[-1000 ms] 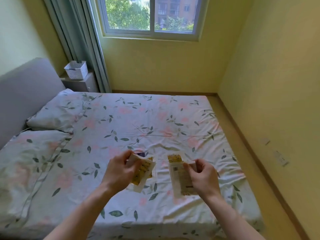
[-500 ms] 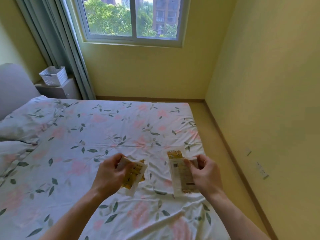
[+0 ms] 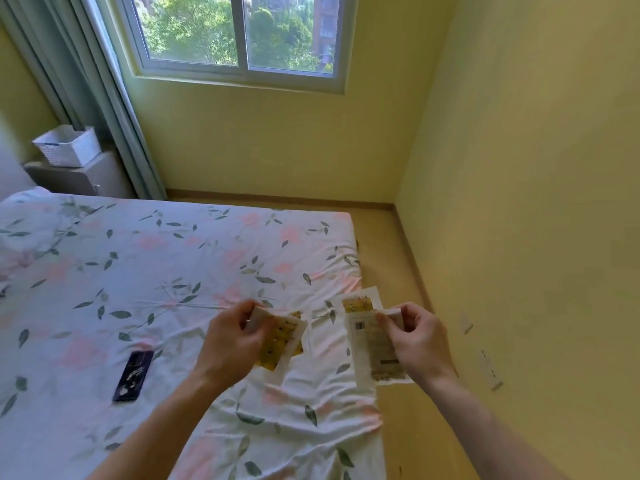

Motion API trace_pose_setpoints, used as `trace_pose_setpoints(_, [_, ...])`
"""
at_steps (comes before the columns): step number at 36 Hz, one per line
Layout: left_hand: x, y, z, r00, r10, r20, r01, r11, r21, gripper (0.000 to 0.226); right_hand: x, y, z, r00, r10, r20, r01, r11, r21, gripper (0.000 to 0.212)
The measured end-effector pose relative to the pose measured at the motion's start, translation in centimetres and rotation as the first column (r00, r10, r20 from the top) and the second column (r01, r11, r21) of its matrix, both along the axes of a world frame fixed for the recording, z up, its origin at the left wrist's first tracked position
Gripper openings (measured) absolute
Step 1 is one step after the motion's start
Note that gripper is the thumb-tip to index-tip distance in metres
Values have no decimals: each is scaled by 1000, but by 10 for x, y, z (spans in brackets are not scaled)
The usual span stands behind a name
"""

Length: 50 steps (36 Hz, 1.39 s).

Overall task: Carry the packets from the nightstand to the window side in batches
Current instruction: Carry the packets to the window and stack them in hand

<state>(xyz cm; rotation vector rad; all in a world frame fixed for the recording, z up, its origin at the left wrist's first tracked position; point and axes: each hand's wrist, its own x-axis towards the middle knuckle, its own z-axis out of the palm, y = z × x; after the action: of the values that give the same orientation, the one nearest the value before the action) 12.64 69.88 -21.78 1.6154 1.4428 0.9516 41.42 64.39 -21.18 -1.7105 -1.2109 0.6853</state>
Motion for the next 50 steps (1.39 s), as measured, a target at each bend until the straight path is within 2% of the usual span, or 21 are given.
trace_pose_setpoints(6, [62,-5,-9,989,142,-33,-142,990,14,12,70,47,-13,986,165,-26,-166,986,-7,31])
trace_pose_setpoints(12, [174,-11,-23,959,283,-29,-284,958,-40,9,180,71,-26,966,253,-43,-253,967,11,28])
trace_pose_setpoints(20, [322,10,0,948,317,14,-317,948,-13,11,321,111,-10,950,313,-8,-313,949,-32,27])
trace_pose_setpoints(24, [343,17,7,922,387,26,-387,922,-17,9,336,142,-5,926,376,-36,-376,926,-1,29])
trace_pose_setpoints(31, [338,28,16,821,571,13,-571,821,-28,6,311,205,-9,844,529,-86,-532,846,-19,36])
trace_pose_setpoints(34, [335,44,18,776,631,15,-630,776,-27,6,308,231,-2,818,571,-71,-572,820,3,30])
trace_pose_setpoints(38, [341,93,15,750,661,18,-661,750,-14,7,318,288,-6,794,603,-71,-604,797,7,24])
trace_pose_setpoints(42, [350,171,10,762,647,24,-647,762,-23,6,333,363,-8,818,571,-64,-572,820,5,26])
trace_pose_setpoints(50, [399,359,41,856,516,20,-516,855,44,8,384,502,20,862,505,-39,-503,863,41,22])
